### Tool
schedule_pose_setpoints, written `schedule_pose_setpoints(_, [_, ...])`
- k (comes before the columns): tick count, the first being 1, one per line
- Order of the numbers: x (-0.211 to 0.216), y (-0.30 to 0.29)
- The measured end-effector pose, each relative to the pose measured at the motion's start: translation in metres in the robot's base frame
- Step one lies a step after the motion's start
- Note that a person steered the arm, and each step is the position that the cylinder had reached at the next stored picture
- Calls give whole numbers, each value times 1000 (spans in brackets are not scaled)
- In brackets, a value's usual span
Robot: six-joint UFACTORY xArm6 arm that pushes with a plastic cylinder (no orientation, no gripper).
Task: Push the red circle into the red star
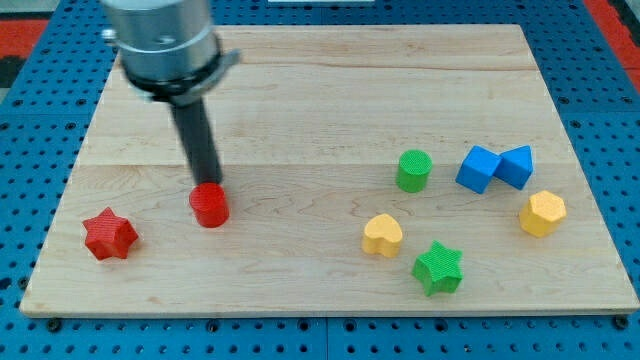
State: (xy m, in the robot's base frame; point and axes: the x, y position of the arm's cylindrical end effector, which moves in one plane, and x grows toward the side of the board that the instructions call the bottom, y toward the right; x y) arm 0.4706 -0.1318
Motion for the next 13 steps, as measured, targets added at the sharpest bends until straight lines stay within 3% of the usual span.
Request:
schedule_pose_setpoints(1, [-3, 93])
schedule_pose_setpoints(2, [9, 47])
schedule_pose_setpoints(3, [9, -57])
schedule_pose_setpoints(4, [9, -66])
schedule_pose_setpoints(6, [17, 64])
schedule_pose_setpoints(7, [38, 67])
schedule_pose_setpoints(11, [47, -80])
schedule_pose_setpoints(13, [47, -80])
